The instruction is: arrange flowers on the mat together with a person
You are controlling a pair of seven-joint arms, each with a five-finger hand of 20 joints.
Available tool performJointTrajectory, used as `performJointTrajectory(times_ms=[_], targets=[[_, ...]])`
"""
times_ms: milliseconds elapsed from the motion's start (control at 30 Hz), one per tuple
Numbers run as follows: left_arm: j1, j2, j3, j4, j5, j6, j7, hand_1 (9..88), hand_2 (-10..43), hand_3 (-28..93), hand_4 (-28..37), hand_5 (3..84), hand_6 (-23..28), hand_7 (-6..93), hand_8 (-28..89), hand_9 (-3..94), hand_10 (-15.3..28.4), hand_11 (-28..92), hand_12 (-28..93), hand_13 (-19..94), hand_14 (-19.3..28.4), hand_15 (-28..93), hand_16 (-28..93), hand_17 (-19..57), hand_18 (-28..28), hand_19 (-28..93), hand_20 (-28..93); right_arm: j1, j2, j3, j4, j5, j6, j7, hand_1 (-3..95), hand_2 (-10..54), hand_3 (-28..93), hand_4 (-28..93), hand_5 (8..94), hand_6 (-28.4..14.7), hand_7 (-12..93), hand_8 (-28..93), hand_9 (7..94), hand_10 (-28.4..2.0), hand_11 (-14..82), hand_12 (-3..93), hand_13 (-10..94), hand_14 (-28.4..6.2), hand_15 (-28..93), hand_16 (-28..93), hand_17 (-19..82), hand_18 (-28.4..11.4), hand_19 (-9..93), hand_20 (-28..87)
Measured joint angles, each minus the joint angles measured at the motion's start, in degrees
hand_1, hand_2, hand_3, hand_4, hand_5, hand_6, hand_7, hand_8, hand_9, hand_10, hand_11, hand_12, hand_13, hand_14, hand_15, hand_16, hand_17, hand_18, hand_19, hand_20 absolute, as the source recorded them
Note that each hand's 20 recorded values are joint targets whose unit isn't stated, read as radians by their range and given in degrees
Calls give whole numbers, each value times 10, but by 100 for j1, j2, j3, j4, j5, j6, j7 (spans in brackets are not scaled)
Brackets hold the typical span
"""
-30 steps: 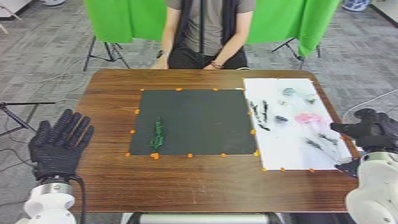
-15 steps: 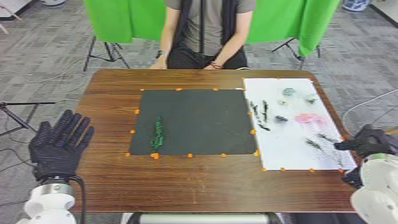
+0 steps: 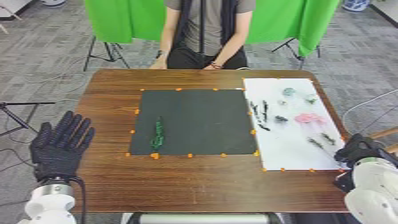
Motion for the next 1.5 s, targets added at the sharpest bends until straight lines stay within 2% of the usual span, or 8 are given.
performJointTrajectory(times_ms=[333, 467, 767, 900, 1067, 1167, 1300, 1500], targets=[[2, -9, 3, 11, 0, 2, -12, 255, 173, 732, -283, 506, 87, 110, -99, 452, 142, 179, 61, 332, 158, 293, -77, -50, 155, 408, 65, -56, -10, -100, -46, 53, 502, 0, 533, -95, 713, -252, 784, -18, 316, 110, 790, -137, 330, 438, 612, -149, 637, 275, 245, -228, 717, 223], [12, -10, 3, 11, 0, 5, -12, 254, 172, 733, -283, 506, 87, 110, -99, 452, 141, 179, 61, 333, 158, 294, -77, -50, 156, 409, 66, -116, 5, -132, -225, 168, 1073, 0, 519, -95, 734, -239, 775, -19, 334, 151, 778, -137, 355, 461, 603, -159, 672, 289, 247, -238, 735, 229], [37, -14, 23, 11, -5, 14, -14, 253, 172, 734, -283, 506, 86, 111, -99, 453, 142, 179, 61, 334, 158, 294, -77, -50, 156, 407, 66, 230, 111, -586, -874, 1740, 2525, -121, 496, -95, 762, -206, 767, -21, 374, 170, 762, -144, 425, 467, 596, -172, 715, 299, 248, -245, 753, 232], [51, -13, 26, 11, -10, 33, -14, 254, 173, 733, -283, 506, 86, 111, -100, 454, 141, 180, 62, 334, 159, 294, -77, -51, 156, 407, 67, 753, 151, -1184, -880, 1642, 2549, -277, 492, -95, 765, -200, 767, -22, 379, 172, 760, -145, 433, 469, 595, -174, 720, 301, 248, -247, 757, 234], [60, -2, 65, 9, -17, 50, -16, 248, 163, 743, -283, 505, 87, 111, -99, 452, 141, 180, 63, 333, 159, 297, -76, -51, 157, 407, 68, 1665, 185, -2318, -796, 810, 2202, -369, 502, -95, 757, -204, 780, -27, 365, 165, 769, -146, 438, 457, 607, -180, 724, 298, 258, -262, 771, 234], [55, 30, 113, 9, -84, 57, -14, 247, 157, 745, -283, 504, 87, 111, -99, 452, 141, 180, 63, 334, 160, 297, -75, -51, 157, 407, 68, 2273, 166, -3185, -666, 2, 2254, -232, 509, -95, 749, -199, 791, -27, 351, 171, 777, -148, 437, 450, 619, -186, 722, 294, 265, -273, 783, 227], [29, 70, 162, 24, -259, 58, -3, 267, 132, 750, -283, 504, 86, 112, -99, 452, 141, 180, 64, 337, 160, 300, -73, -51, 158, 406, 70, 3023, -31, -4273, -335, -975, 2431, 21, 516, -95, 745, -203, 801, -31, 336, 166, 782, -148, 430, 448, 622, -187, 721, 290, 267, -278, 789, 216], [-119, 123, 238, 101, -256, 57, -27, 268, 127, 750, -283, 505, 87, 113, -100, 453, 140, 181, 65, 339, 161, 301, -73, -51, 158, 405, 71, 3757, -661, -5448, 320, -1135, 2562, -59, 523, -95, 742, -217, 804, -31, 329, 160, 788, -145, 419, 450, 626, -185, 718, 284, 269, -279, 795, 202]])
